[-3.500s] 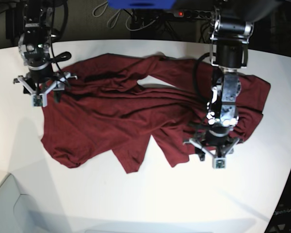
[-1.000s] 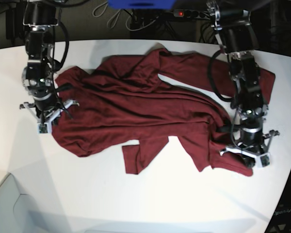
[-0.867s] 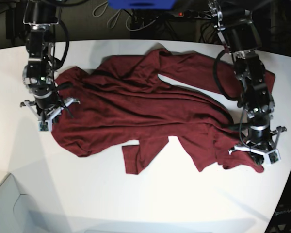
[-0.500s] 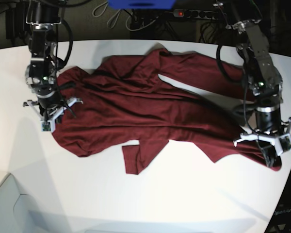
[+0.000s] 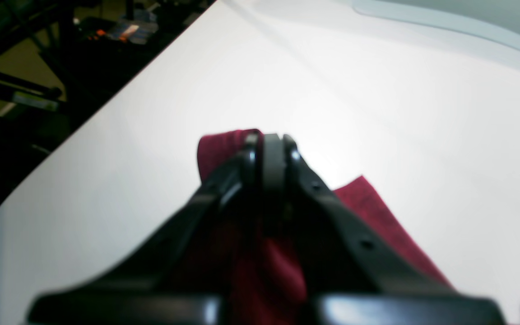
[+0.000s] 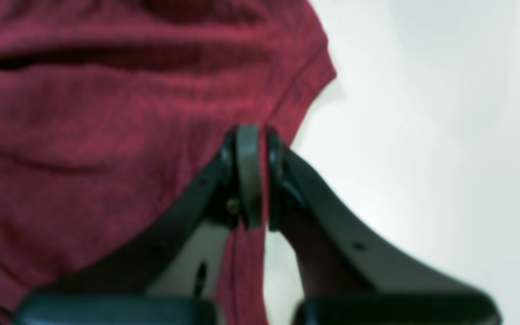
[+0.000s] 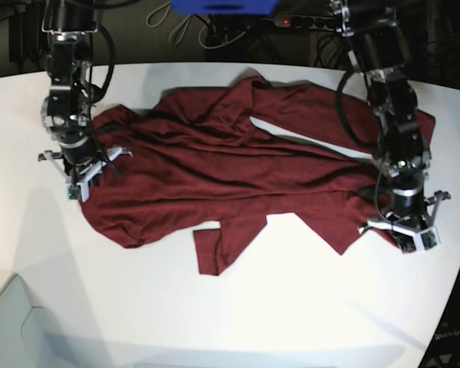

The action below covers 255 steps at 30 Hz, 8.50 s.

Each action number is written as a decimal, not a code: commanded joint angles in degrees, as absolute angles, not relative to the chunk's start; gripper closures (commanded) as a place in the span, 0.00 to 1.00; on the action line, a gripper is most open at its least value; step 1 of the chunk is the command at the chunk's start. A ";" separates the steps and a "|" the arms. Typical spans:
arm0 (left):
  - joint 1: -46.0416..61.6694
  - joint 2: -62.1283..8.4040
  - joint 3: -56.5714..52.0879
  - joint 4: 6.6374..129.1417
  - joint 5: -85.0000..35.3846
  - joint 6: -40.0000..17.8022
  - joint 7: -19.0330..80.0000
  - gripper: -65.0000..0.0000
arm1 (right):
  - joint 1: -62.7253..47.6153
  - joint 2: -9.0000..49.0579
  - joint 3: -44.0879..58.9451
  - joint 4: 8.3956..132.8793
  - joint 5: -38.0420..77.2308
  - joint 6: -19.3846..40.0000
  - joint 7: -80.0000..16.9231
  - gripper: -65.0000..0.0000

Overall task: Layout the t-shirt on the table in an organized manner, then fold the t-shirt properly
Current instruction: 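Pull the shirt edge outward with the left gripper to spread it, then lift the shirt corner with the left gripper and stretch it, then lower the left gripper onto the shirt and regrasp the hem, then pull the shirt taut between both grippers, then grasp the loose sleeve with the left gripper and drag it outward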

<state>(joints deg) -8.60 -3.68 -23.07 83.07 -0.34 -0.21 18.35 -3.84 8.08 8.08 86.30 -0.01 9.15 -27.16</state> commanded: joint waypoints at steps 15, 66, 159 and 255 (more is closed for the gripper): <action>-15.25 -5.93 -23.16 76.70 -0.40 0.22 17.45 0.56 | -5.14 8.57 8.48 87.43 0.13 8.84 -25.71 0.99; 0.75 -10.59 -42.07 91.30 0.04 -0.22 17.71 1.00 | -3.12 8.48 8.22 84.53 0.13 8.84 -25.36 0.99; -37.58 -14.64 -13.23 15.34 -4.35 0.31 -5.76 0.73 | 2.42 7.08 -0.92 88.22 0.22 9.01 -25.80 0.99; -14.29 -13.14 -13.32 76.79 -17.54 -0.04 21.85 0.73 | -16.13 13.85 -5.58 102.46 0.22 9.01 -25.71 0.99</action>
